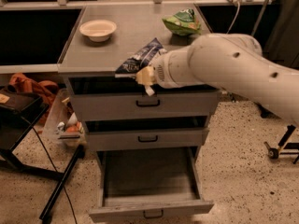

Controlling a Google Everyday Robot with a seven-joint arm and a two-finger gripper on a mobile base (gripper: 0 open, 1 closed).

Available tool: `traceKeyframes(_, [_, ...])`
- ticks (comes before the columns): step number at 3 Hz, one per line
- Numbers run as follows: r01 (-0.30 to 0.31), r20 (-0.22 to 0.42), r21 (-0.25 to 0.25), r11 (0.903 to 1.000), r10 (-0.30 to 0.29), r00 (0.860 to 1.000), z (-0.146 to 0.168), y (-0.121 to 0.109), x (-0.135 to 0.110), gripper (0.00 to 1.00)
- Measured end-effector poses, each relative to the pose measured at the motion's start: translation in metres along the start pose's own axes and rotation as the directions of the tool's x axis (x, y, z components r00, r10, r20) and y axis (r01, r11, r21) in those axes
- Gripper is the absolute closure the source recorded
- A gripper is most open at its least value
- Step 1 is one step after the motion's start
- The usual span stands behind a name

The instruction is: Place blue chip bag into bottom drawer

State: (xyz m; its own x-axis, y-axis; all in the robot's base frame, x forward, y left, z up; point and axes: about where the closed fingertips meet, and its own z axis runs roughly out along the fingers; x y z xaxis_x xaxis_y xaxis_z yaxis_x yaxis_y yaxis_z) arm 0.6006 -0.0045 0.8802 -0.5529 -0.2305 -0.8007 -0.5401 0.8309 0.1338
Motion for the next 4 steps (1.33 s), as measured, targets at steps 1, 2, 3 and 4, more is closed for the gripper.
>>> traceKeyframes(1, [-0.052, -0.104, -0.116, 0.9918, 0.04, 0.994, -0.007, 0.018, 0.072, 1.0])
traceKeyframes(2, [-0.118, -0.213, -0.224, 0.9674, 0.07, 0.974, 0.007, 0.025, 0.158, 1.0])
traceKeyframes(3, [-0.277, -0.318, -0.304, 0.9115, 0.176, 0.932, 0.048, 0.033, 0.241, 1.0])
traceKeyframes(4, [-0.277, -0.318, -0.304, 0.9114, 0.177, 0.931, 0.048, 0.033, 0.241, 1.0])
